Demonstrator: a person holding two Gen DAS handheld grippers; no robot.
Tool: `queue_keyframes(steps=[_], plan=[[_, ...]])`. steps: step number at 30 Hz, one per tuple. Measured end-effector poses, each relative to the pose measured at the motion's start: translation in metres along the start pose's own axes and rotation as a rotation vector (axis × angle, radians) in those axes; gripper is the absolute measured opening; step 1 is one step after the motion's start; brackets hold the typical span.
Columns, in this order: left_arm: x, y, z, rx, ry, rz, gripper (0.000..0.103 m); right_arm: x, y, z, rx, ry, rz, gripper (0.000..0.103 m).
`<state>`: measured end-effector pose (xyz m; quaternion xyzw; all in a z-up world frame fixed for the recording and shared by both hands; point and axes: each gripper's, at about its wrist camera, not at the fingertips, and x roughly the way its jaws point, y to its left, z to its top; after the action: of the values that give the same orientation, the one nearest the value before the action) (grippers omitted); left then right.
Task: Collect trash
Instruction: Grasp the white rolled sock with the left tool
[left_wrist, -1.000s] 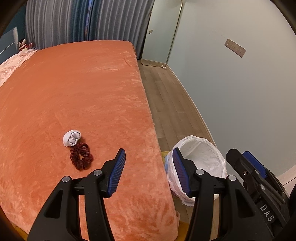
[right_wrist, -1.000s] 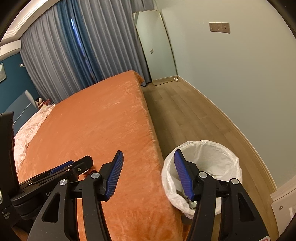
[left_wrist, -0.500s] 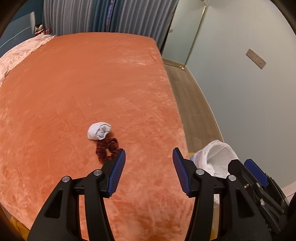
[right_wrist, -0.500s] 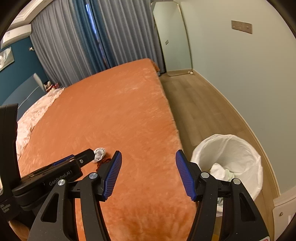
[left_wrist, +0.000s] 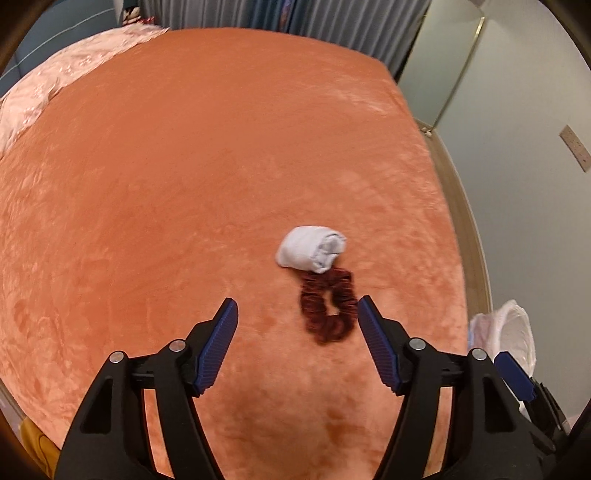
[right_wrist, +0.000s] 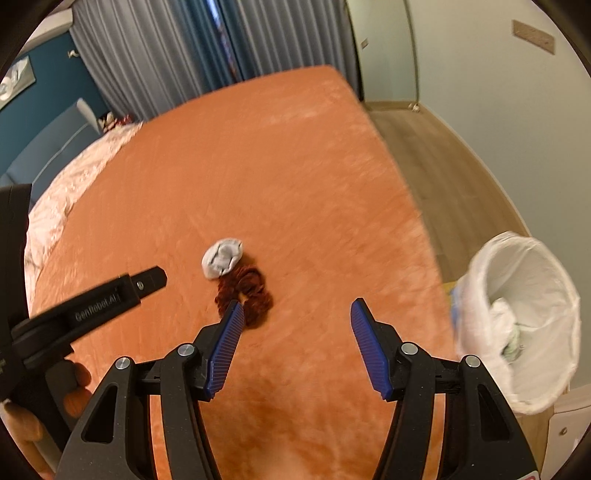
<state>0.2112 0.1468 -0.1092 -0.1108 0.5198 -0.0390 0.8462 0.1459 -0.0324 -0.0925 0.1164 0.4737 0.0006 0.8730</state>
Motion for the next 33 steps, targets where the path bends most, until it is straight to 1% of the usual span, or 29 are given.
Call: queue_keyframes(steps=[4, 7, 10, 15, 21, 23, 24, 25, 27, 28, 30, 31, 32, 33], plan=[[0.029, 0.020, 0.010, -0.030, 0.044, 0.015, 0.064, 0.035, 0.014, 0.000, -0.011, 0.051, 0.009, 0.059], [0.047, 0.023, 0.017, -0.034, 0.068, 0.010, 0.064, 0.064, 0.021, 0.003, -0.009, 0.089, 0.011, 0.059], [0.064, 0.020, 0.026, -0.032, 0.091, -0.012, 0.069, 0.087, 0.026, 0.008, -0.001, 0.114, 0.011, 0.059], [0.095, 0.012, 0.038, -0.021, 0.126, -0.020, 0.070, 0.122, 0.030, 0.013, 0.020, 0.158, 0.014, 0.059], [0.123, 0.009, 0.042, -0.020, 0.166, -0.034, 0.069, 0.151, 0.030, 0.011, 0.028, 0.204, 0.018, 0.059], [0.129, 0.007, 0.042, -0.014, 0.174, -0.052, 0.069, 0.159, 0.029, 0.008, 0.036, 0.218, 0.024, 0.055], [0.130, 0.006, 0.042, -0.007, 0.176, -0.054, 0.066, 0.161, 0.029, 0.006, 0.041, 0.224, 0.026, 0.051], [0.132, 0.005, 0.041, 0.006, 0.179, -0.062, 0.063, 0.164, 0.028, 0.004, 0.046, 0.227, 0.029, 0.049], [0.136, 0.002, 0.040, 0.024, 0.193, -0.087, 0.050, 0.165, 0.029, 0.002, 0.045, 0.216, 0.031, 0.047], [0.137, 0.001, 0.038, 0.028, 0.201, -0.101, 0.047, 0.165, 0.029, 0.001, 0.041, 0.214, 0.034, 0.044], [0.135, -0.002, 0.037, 0.033, 0.196, -0.106, 0.036, 0.165, 0.028, -0.002, 0.047, 0.222, 0.058, 0.030], [0.134, -0.004, 0.035, 0.042, 0.193, -0.109, 0.033, 0.164, 0.025, -0.006, 0.055, 0.231, 0.075, 0.025], [0.132, -0.005, 0.034, 0.048, 0.192, -0.109, 0.029, 0.162, 0.024, -0.008, 0.060, 0.235, 0.084, 0.019], [0.130, -0.006, 0.033, 0.049, 0.190, -0.108, 0.024, 0.161, 0.023, -0.010, 0.062, 0.234, 0.087, 0.016]])
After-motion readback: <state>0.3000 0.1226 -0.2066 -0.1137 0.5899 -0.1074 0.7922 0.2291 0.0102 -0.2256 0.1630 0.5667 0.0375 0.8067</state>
